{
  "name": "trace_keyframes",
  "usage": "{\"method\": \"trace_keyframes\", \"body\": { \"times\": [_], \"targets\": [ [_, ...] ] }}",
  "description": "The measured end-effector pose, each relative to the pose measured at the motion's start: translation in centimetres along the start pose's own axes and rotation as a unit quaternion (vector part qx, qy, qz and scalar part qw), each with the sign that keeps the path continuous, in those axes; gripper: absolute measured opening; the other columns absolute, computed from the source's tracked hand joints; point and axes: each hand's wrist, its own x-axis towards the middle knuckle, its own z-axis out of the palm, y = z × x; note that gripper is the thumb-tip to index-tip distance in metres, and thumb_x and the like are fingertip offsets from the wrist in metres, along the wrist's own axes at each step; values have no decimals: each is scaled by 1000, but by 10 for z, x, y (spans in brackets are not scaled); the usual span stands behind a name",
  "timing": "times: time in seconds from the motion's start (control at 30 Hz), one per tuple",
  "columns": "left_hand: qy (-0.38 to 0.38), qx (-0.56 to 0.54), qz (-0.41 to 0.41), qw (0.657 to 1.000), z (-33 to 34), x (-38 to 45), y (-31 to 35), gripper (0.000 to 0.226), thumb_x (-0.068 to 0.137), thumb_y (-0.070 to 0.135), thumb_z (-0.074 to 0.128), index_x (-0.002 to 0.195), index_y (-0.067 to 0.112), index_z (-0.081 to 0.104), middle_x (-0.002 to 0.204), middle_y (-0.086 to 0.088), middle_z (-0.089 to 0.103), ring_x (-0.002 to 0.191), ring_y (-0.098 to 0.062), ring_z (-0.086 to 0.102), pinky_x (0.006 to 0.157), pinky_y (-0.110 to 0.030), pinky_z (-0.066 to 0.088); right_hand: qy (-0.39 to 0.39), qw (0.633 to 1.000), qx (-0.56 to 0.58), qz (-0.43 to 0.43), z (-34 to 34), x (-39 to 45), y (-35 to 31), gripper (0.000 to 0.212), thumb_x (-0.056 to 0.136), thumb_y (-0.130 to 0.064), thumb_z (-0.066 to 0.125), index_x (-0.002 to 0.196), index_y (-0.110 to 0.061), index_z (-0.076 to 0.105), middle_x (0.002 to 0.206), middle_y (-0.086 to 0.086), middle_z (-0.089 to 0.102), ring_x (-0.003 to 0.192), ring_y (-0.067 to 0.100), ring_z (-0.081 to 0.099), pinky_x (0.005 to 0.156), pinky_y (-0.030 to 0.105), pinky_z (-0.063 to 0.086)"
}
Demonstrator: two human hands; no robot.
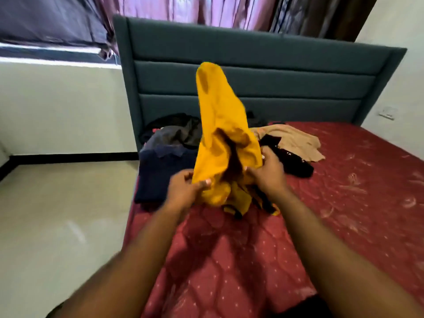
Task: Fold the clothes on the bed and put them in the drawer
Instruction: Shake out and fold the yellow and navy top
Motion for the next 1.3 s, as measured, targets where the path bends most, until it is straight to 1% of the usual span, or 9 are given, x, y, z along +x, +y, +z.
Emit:
{"method": "trace_keyframes", "body": {
  "times": [0.1, 0.27, 0.43, 0.63, 0.77, 0.87, 1.03, 1.13, 1.3],
  "targets": [
    [33, -194, -216, 956, 19, -59, -74, 20, 84, 2, 70, 104, 2, 64, 85, -15, 71, 67, -23, 68, 61, -35, 58, -57, 997, 11, 45, 53, -72, 44, 11, 77, -9, 75, 78, -6, 64, 74, 11, 66, 66, 19, 59, 62, 31, 47],
    [65, -274, -339, 897, 20, -131, -150, 11, 97, 6, 53, 100, 9, 63, 83, -9, 72, 69, -18, 67, 69, -32, 54, -187, 979, -70, 26, 97, -175, 83, 27, 78, -38, 61, 73, -14, 74, 70, 6, 55, 76, 19, 51, 65, 32, 36],
    [77, -312, -327, 889, 17, -144, -149, 22, 102, 13, 43, 85, 15, 57, 74, -6, 61, 61, -15, 54, 58, -26, 42, -156, 983, -2, 97, 100, -205, 74, 29, 73, -6, 79, 101, -11, 75, 86, -1, 70, 76, 6, 60, 71, 22, 48],
    [24, -389, -298, 871, 20, -141, -122, 31, 105, 30, 33, 111, 15, 58, 98, -9, 74, 82, -19, 71, 70, -30, 55, -121, 990, 15, 65, 86, -211, 70, 29, 76, 4, 75, 101, -10, 76, 91, -17, 67, 85, -18, 58, 77, 2, 42],
    [-35, -400, -283, 871, 30, -146, -109, 52, 102, 47, 26, 134, 13, 51, 127, -12, 64, 116, -20, 60, 94, -28, 42, -43, 993, 65, 90, 85, -216, 68, 31, 76, 3, 75, 103, -12, 74, 91, -14, 64, 87, -4, 61, 79, 5, 45],
    [-102, -405, -272, 867, 27, -140, -103, 66, 98, 56, 22, 134, 7, 49, 128, -18, 63, 118, -25, 60, 99, -30, 41, 5, 981, 140, 135, 82, -213, 73, 31, 75, 2, 78, 97, -19, 74, 95, -6, 71, 91, 7, 66, 85, 18, 50],
    [-237, -182, -211, 931, 27, -116, -96, 36, 105, 27, 33, 116, 9, 62, 114, -10, 70, 111, -19, 62, 100, -31, 45, 63, 980, 106, 154, 80, -200, 88, 27, 79, -1, 73, 87, -27, 71, 90, -2, 72, 87, 15, 68, 79, 26, 53],
    [-198, 83, -62, 975, 17, -87, -107, 19, 87, 3, 53, 94, 8, 70, 91, -6, 70, 88, -18, 65, 86, -33, 51, 86, 987, 60, 120, 72, -190, 95, 28, 79, -1, 67, 79, -28, 60, 80, -6, 65, 75, 12, 62, 66, 22, 49],
    [-169, 377, 104, 905, -7, -29, -146, 31, 80, 4, 61, 108, 14, 67, 110, -4, 56, 107, -28, 55, 88, -33, 46, -35, 994, -105, -23, 56, -153, 117, 19, 69, -4, 54, 79, -16, 65, 83, -3, 59, 79, 14, 54, 72, 20, 39]
  ]
}}
